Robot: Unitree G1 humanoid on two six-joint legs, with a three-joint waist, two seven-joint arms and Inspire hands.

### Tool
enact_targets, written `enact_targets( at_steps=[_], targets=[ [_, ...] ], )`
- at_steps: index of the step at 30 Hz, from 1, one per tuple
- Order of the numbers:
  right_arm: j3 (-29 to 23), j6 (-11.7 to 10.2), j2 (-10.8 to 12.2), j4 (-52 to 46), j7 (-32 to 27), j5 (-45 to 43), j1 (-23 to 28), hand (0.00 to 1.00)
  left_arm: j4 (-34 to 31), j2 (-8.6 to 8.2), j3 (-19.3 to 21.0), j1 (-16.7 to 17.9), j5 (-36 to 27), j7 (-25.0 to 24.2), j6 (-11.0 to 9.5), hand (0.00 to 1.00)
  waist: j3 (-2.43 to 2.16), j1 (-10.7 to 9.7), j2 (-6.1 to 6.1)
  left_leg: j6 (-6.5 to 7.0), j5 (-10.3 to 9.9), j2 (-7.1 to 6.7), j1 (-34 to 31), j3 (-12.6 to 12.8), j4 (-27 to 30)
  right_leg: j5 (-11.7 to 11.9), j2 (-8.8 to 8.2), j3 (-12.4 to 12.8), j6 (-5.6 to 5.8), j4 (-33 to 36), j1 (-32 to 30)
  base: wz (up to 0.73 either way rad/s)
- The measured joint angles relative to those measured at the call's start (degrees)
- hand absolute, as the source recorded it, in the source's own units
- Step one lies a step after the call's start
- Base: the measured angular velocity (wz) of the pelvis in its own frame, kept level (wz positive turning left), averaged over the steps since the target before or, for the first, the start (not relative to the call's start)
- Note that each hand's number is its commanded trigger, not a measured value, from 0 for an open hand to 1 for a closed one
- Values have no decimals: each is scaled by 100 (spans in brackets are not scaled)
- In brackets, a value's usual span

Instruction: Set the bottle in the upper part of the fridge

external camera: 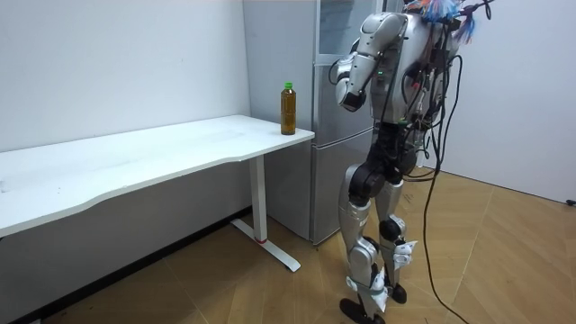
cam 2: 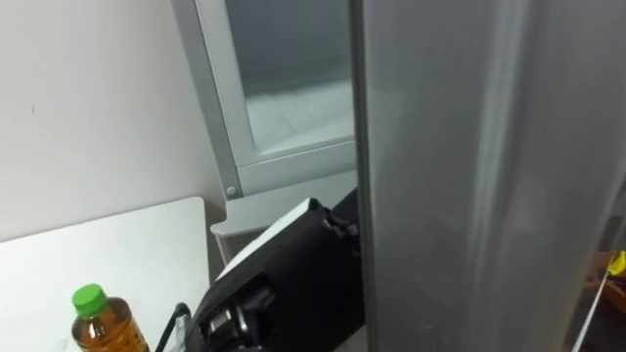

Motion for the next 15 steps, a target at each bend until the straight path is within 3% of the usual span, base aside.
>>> enact_targets(
  at_steps=[15],
  targets=[
    [-12, -72, 2, -52, -256, 34, 16, 0, 51, 4, 3, 0, 1, 17, -97, 0, -6, -151, 7, 25, 5, -13, -61, 1, 15, 27, -18, -6, 19, -8, -37, 0]
  ],
)
